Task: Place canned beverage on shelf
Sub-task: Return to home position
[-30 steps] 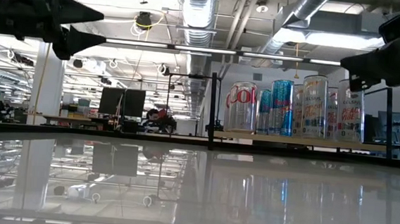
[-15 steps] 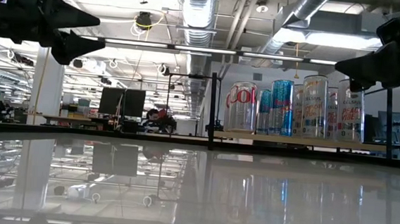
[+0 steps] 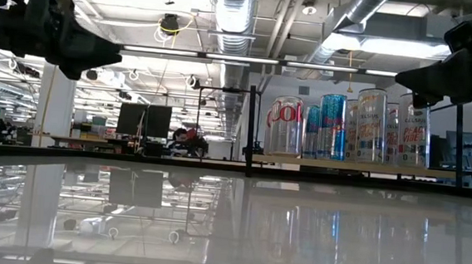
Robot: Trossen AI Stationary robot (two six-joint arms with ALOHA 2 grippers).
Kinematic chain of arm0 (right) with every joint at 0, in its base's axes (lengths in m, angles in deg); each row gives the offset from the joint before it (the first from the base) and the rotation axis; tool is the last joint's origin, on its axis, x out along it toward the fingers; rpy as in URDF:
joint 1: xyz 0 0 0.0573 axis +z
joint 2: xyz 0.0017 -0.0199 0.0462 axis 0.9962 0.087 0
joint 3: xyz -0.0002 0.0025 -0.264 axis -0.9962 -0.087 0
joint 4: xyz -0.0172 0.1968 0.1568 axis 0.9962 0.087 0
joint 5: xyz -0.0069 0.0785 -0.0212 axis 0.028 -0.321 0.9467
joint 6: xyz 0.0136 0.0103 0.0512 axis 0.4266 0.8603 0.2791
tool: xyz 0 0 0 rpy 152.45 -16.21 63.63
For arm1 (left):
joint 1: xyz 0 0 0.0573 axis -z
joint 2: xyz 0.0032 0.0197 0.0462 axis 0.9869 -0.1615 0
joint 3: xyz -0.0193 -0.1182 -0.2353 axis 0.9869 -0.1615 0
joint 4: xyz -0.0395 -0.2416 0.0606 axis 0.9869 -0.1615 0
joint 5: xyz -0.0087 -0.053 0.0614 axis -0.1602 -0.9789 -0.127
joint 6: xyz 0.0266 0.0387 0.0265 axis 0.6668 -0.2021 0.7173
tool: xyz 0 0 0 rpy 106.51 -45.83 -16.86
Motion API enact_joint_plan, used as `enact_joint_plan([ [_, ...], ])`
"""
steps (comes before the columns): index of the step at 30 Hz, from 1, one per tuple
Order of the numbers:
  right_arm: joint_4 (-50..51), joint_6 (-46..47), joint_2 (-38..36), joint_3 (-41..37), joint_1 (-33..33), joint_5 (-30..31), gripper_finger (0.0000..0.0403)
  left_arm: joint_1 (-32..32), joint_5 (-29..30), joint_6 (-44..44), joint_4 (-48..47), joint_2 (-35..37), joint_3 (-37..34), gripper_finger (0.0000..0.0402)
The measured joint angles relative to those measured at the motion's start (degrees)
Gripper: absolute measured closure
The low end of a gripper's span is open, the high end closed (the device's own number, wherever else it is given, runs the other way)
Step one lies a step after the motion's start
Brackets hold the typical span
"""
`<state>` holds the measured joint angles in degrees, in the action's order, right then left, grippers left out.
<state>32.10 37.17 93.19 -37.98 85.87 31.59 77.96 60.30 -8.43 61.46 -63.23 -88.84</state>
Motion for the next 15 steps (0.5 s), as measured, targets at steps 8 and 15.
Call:
enact_joint_plan([
  [8, 0.0, 0.0, 0.0, 0.0, 0.0, 0.0, 0.036, 0.0, -12.0, 0.3, 0.9, 0.0, 2.4, 0.039],
  [15, 0.0, 0.0, 0.0, -0.1, 0.0, 0.0, 0.036, 0.0, -13.2, -1.2, -4.1, 0.0, 3.1, 0.0391],
])
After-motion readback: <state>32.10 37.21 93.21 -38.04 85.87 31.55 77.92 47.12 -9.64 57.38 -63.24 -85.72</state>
